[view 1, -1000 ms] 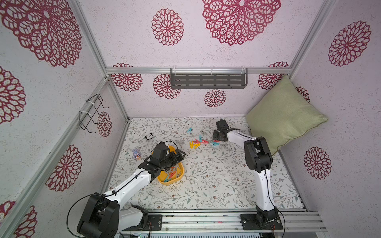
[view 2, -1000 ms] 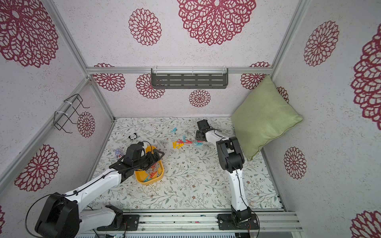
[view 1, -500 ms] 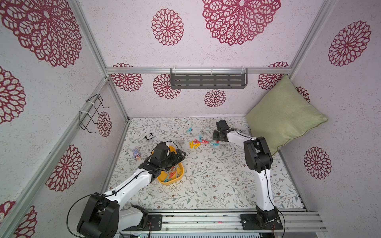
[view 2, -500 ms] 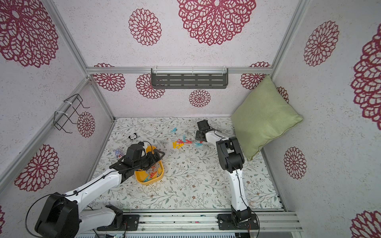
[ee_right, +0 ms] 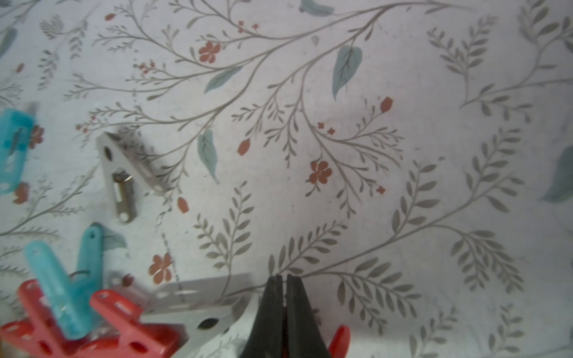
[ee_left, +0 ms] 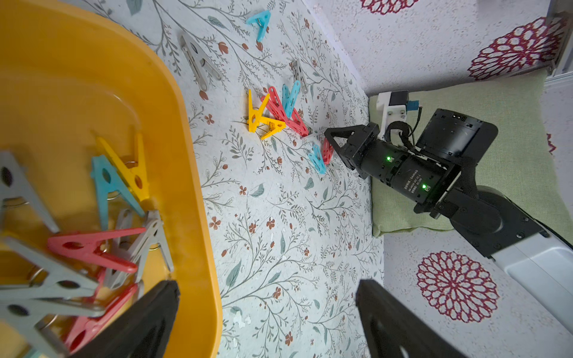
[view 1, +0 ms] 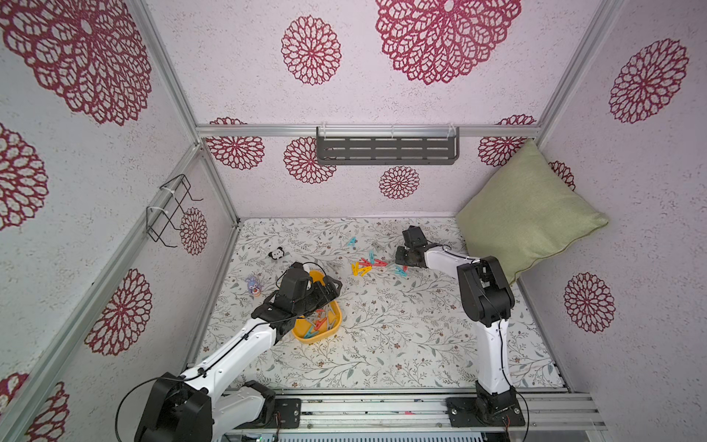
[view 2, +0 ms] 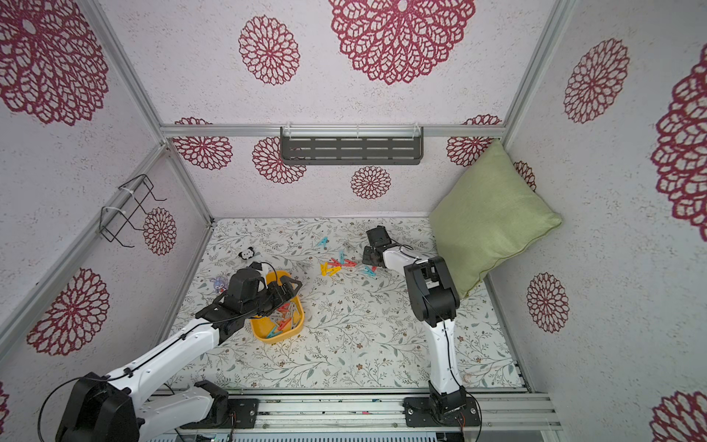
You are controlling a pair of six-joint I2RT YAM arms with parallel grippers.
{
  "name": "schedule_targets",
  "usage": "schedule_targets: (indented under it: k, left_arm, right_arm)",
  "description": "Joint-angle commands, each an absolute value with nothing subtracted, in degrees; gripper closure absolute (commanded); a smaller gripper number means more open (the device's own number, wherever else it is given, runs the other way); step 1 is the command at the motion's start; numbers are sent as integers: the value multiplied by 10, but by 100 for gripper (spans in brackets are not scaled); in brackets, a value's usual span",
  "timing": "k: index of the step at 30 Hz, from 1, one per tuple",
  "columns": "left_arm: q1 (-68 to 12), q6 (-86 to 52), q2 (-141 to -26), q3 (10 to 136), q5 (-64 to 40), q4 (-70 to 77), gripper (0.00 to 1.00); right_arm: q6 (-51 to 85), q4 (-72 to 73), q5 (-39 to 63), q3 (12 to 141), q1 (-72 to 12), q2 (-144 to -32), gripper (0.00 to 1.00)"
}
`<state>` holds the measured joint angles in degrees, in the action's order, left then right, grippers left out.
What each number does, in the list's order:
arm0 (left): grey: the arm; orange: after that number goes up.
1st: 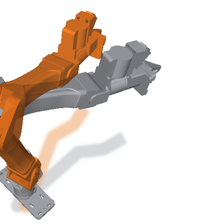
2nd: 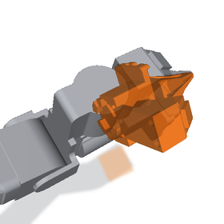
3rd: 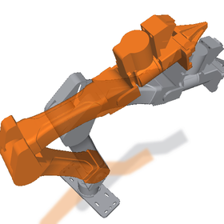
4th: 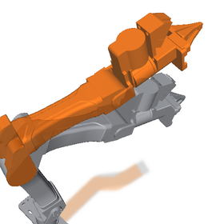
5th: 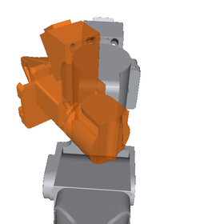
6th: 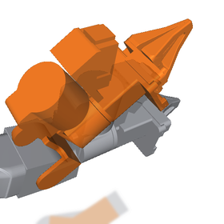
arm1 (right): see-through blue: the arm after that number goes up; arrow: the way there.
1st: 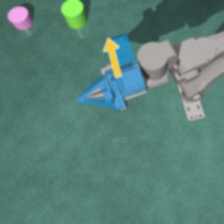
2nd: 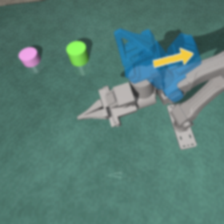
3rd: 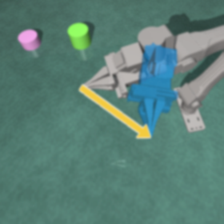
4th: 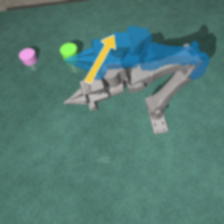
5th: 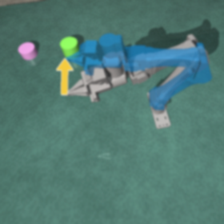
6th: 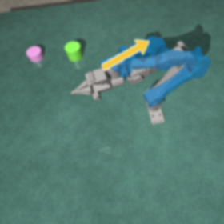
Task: Put the clothespins into the storage box
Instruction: Pick up the clothespin from the center of the board, then place the clothespin in the storage box.
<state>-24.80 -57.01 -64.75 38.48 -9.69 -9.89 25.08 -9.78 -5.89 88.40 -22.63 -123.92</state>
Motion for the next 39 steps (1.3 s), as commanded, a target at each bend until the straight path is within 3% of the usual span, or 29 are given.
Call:
schedule_targets:
  k: [1,20,31,34,39]
  left_arm:
    - [-236,-549,-620,395,-77,-138,3]
    - [-30,-534,-395,307,-108,-278,3]
    - [45,-532,-330,281,-146,-317,3]
    - [47,-535,-333,275,-154,-308,3]
    - [45,-544,-361,276,-185,-275,3]
  right_arm:
    - [248,-80,-48,882,-257,-1175,100]
    - [231,-117,-4,1001,-507,-1200,100]
    - [238,-130,25,1046,-564,-1257,99]
    - [235,-134,22,1049,-565,-1260,93]
    - [223,-130,22,1043,-564,-1244,71]
